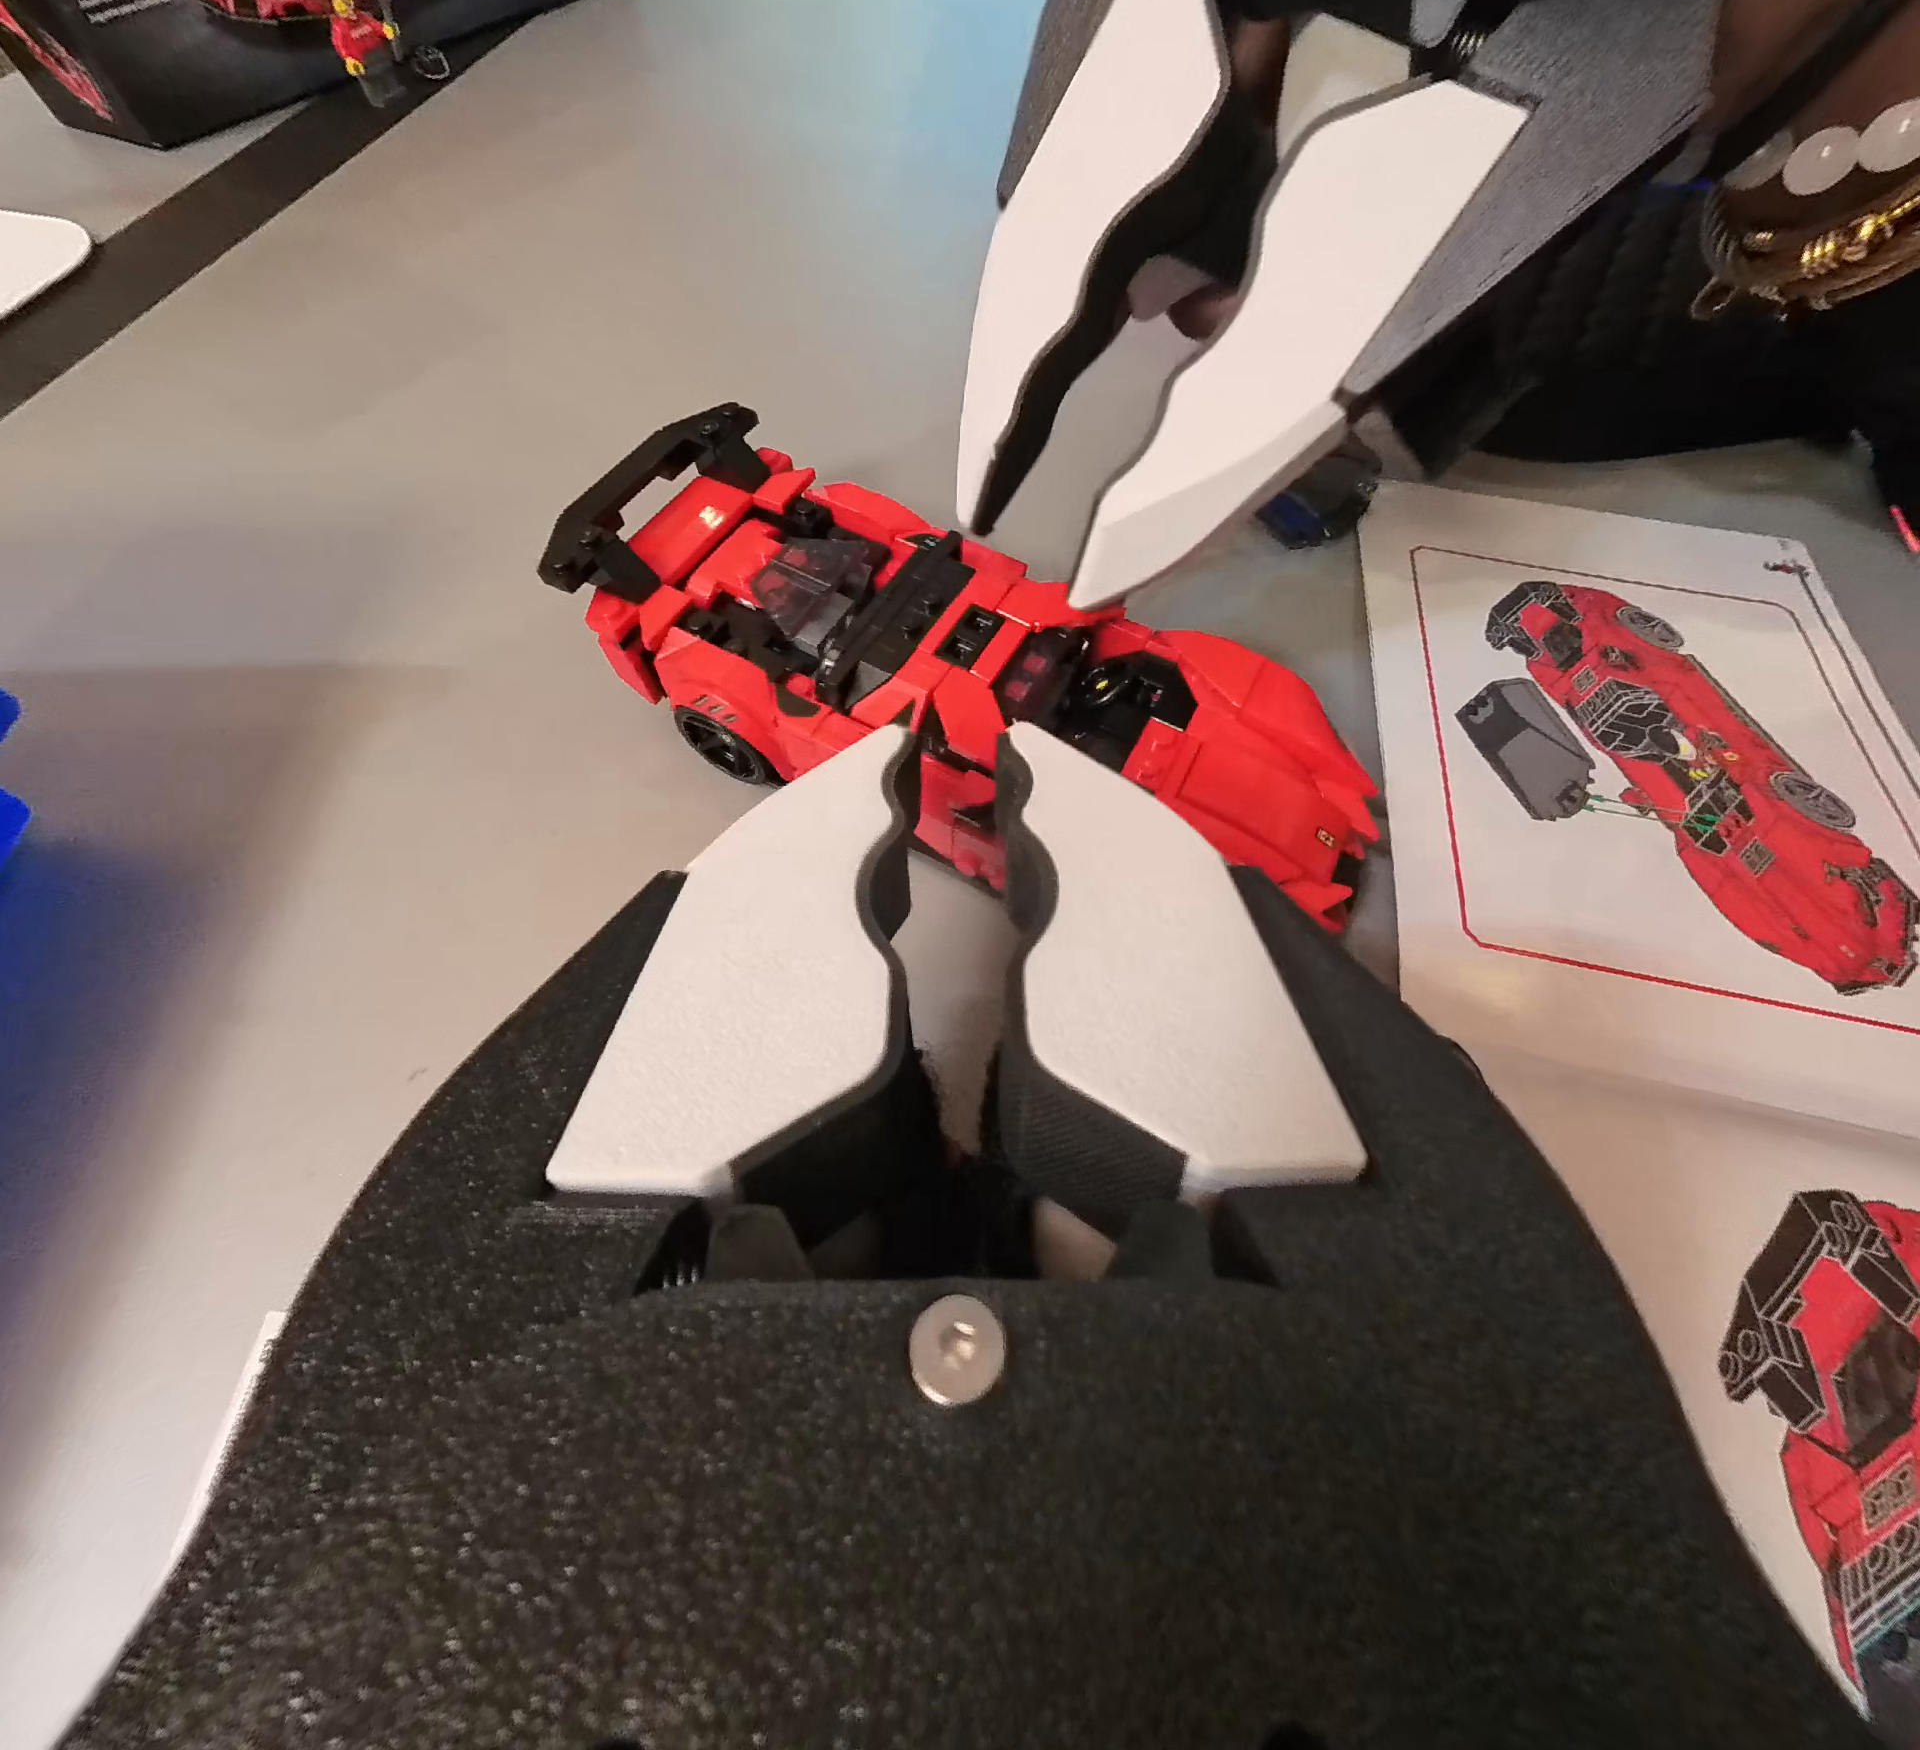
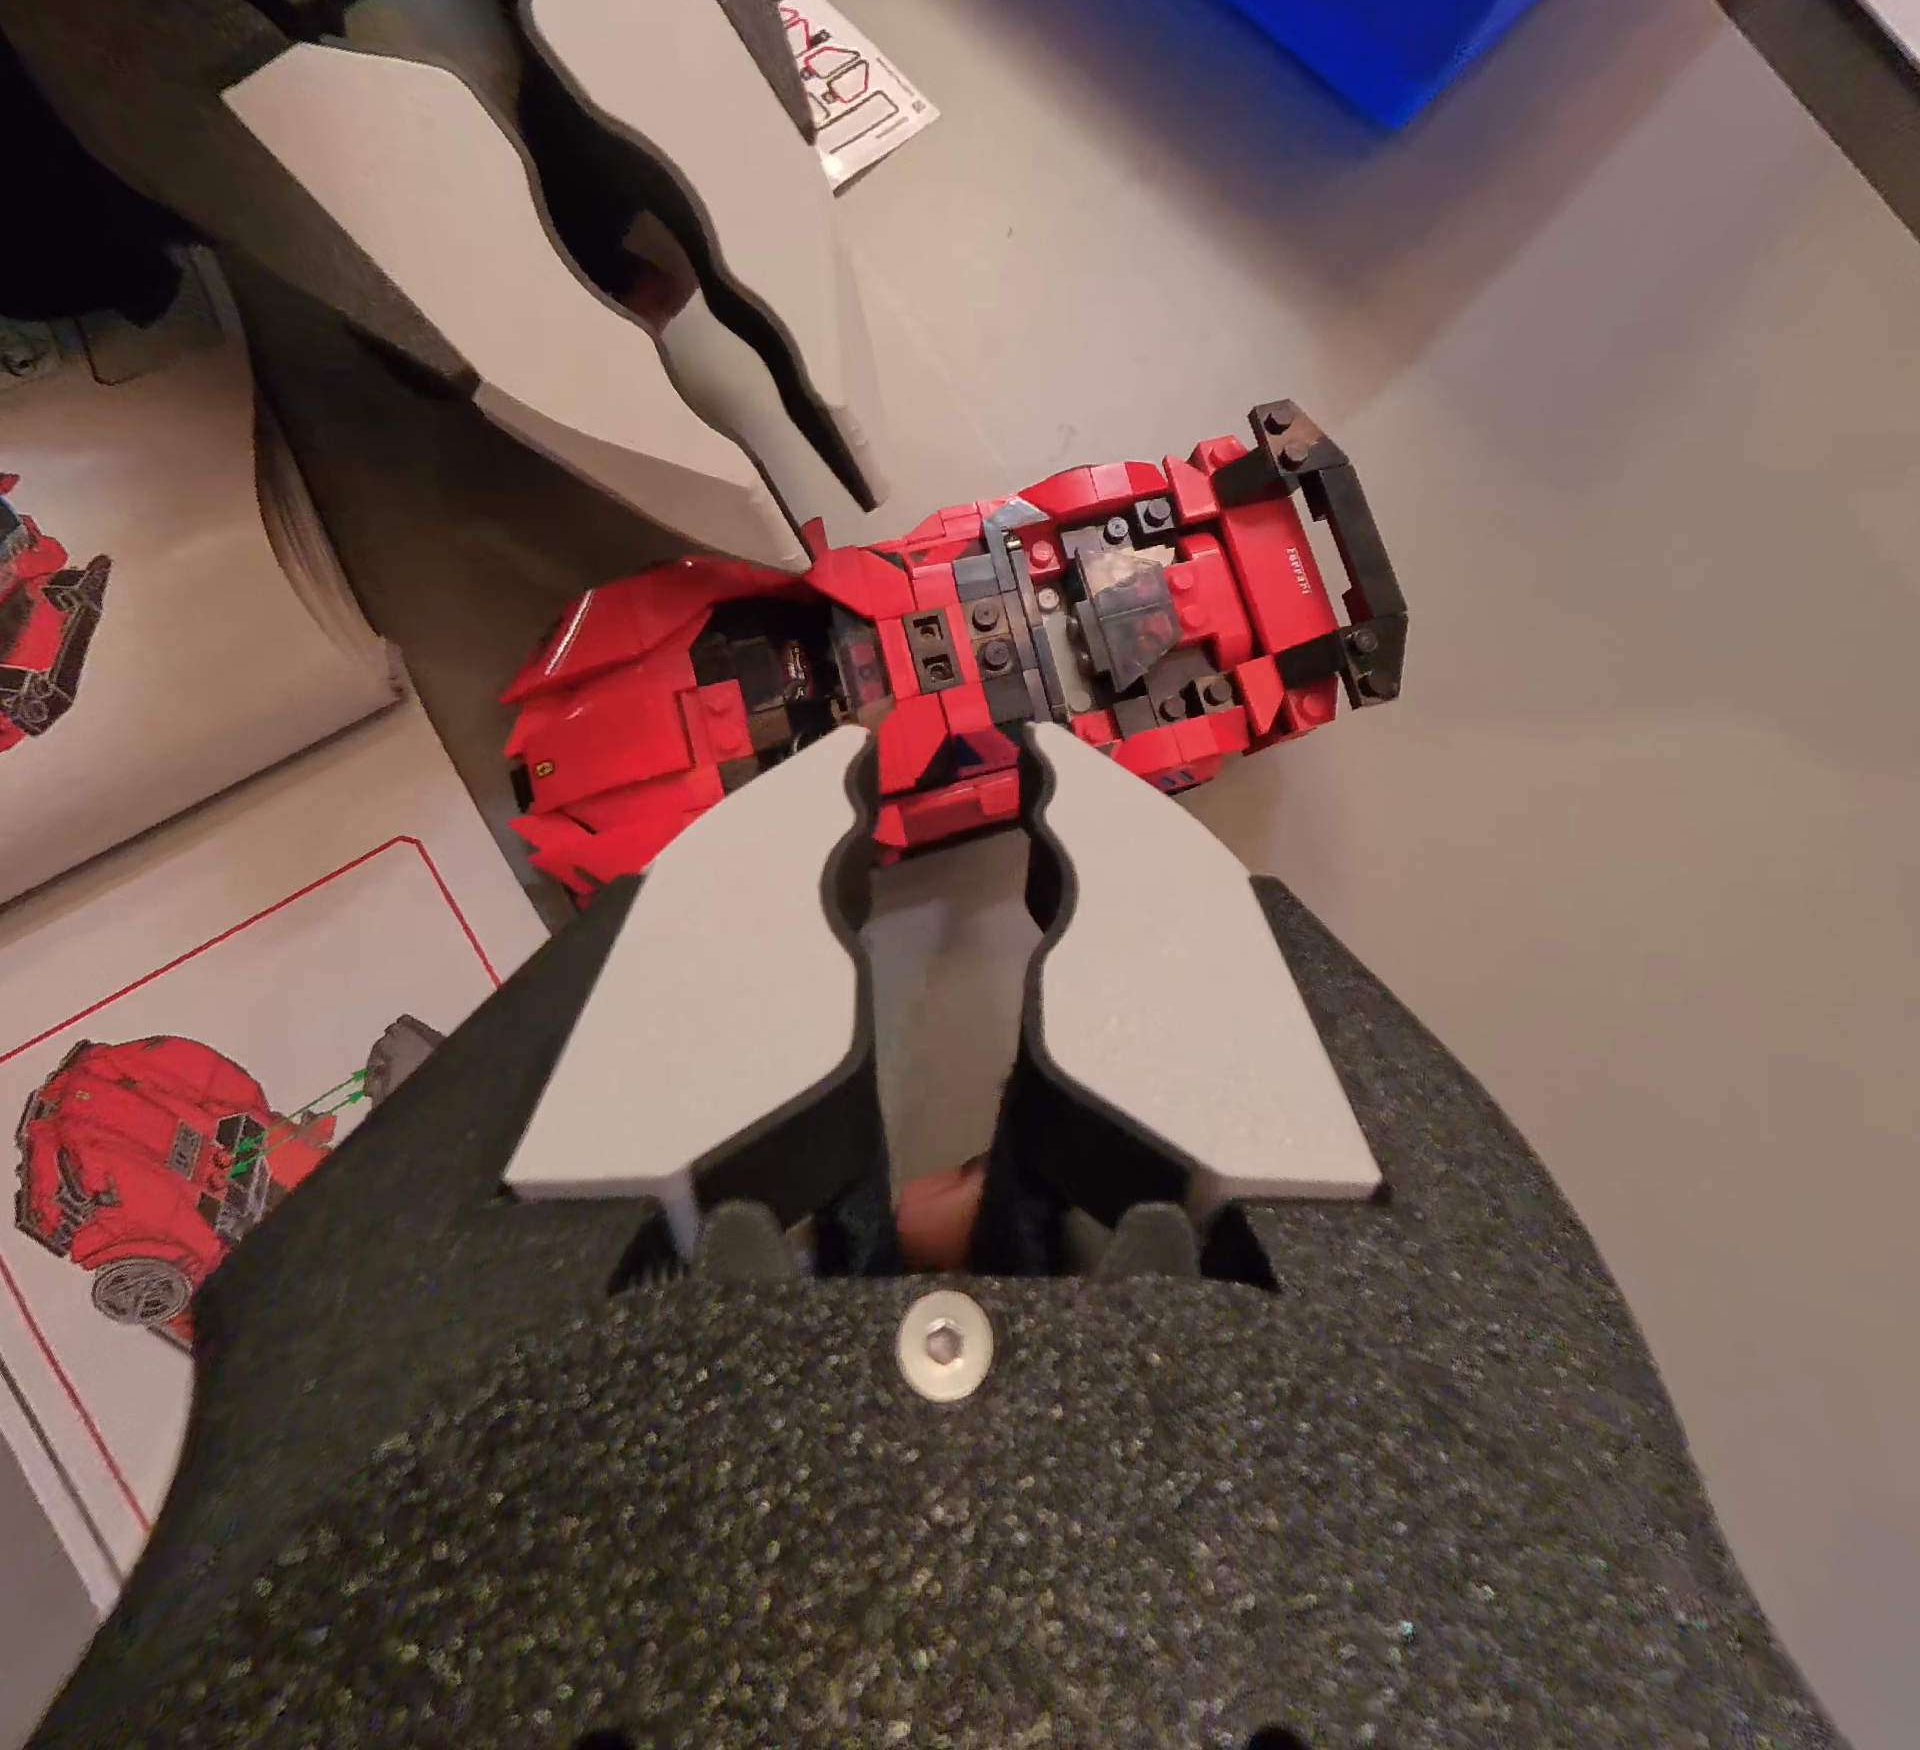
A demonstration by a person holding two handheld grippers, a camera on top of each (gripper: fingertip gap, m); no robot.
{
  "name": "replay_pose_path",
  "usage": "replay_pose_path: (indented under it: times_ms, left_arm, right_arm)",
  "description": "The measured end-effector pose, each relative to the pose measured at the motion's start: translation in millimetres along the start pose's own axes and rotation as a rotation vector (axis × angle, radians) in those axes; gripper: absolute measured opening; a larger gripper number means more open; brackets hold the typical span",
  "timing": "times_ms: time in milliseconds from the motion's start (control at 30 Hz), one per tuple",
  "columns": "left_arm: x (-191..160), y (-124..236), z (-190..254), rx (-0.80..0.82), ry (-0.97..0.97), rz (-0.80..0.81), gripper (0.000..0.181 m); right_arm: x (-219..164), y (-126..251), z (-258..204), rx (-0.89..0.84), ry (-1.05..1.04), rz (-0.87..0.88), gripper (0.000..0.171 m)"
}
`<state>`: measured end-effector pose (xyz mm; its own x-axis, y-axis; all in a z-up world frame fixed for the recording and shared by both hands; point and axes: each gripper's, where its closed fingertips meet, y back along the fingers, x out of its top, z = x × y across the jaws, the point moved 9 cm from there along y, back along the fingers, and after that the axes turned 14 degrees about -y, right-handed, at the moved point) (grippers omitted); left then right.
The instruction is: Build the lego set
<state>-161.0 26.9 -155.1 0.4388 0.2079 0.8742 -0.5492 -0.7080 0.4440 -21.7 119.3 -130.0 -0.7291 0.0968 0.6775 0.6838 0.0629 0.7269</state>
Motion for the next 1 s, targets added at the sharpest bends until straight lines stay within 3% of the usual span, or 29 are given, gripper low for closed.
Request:
replay_pose_path:
  times_ms: [167, 333, 667, 1000]
  left_arm:
    - [-0.2, 1.5, -1.9, 0.004, 0.021, 0.014, 0.017]
    - [-0.6, 5.9, -6.7, 0.013, 0.070, 0.059, 0.018]
    - [-2.2, 12.1, -13.8, 0.009, 0.149, 0.124, 0.018]
    - [-3.8, 16.1, -18.5, 0.015, 0.201, 0.165, 0.019]
  right_arm:
    - [2.3, 3.0, 0.8, -0.007, 0.015, 0.000, 0.043]
    - [12.9, -9.1, -4.0, 0.010, 0.092, -0.039, 0.047]
    - [21.4, -26.7, -0.6, 0.030, 0.197, -0.184, 0.042]
    - [21.6, -26.3, 3.0, 0.056, 0.195, -0.173, 0.041]
